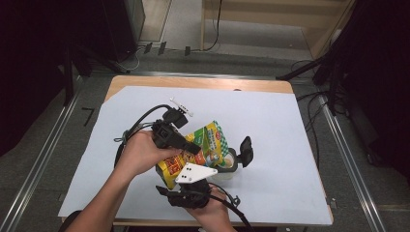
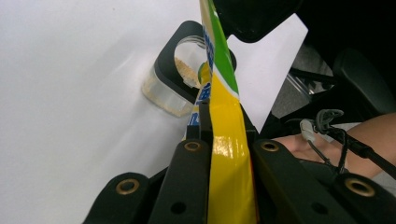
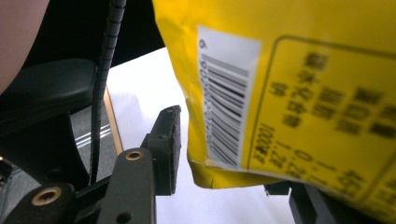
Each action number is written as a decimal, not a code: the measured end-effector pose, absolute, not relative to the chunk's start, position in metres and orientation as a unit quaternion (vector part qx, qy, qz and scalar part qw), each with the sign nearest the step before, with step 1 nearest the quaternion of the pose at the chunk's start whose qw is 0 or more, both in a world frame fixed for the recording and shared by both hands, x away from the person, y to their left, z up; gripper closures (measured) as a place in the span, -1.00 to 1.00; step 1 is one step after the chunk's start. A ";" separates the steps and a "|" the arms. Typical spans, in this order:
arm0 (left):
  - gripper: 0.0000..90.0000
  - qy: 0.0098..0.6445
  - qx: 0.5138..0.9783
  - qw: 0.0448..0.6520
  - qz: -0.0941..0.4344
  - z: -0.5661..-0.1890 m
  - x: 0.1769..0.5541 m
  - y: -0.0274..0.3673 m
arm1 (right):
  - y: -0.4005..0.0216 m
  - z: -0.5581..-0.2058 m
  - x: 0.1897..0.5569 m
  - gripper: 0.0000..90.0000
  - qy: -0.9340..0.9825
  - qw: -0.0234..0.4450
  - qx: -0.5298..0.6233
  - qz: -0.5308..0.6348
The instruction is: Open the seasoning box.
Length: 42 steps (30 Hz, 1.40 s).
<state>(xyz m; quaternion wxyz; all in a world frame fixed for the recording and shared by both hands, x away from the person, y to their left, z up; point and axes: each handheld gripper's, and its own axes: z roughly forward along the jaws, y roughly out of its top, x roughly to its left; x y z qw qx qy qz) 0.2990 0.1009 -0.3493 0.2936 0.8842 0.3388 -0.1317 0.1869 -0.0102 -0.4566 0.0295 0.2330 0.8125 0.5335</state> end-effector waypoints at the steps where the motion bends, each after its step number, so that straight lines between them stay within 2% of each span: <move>1: 0.97 0.341 0.884 0.290 -0.133 -0.349 0.300 0.100 | -0.010 -0.457 0.187 0.23 0.815 0.027 0.233 0.530; 4: 0.97 0.342 0.884 0.288 -0.137 -0.349 0.302 0.098 | -0.009 -0.457 0.188 0.22 0.818 0.027 0.230 0.527; 7: 0.98 0.342 0.882 0.288 -0.146 -0.349 0.306 0.095 | -0.011 -0.455 0.190 0.42 0.818 0.038 0.233 0.524; 12: 0.97 0.341 0.880 0.297 -0.147 -0.348 0.307 0.095 | -0.011 -0.454 0.191 0.44 0.814 0.041 0.242 0.526; 25: 0.54 0.343 0.867 0.329 -0.149 -0.340 0.303 0.101 | -0.013 -0.450 0.194 0.45 0.788 0.018 0.263 0.557; 32: 0.43 0.345 0.864 0.334 -0.150 -0.339 0.302 0.103 | -0.016 -0.450 0.197 0.45 0.783 0.012 0.272 0.560; 38: 0.40 0.342 0.867 0.332 -0.144 -0.340 0.302 0.103 | -0.019 -0.451 0.200 0.45 0.778 0.001 0.279 0.563; 42: 0.51 0.340 0.870 0.329 -0.137 -0.340 0.302 0.103 | -0.018 -0.451 0.198 0.45 0.781 0.007 0.277 0.560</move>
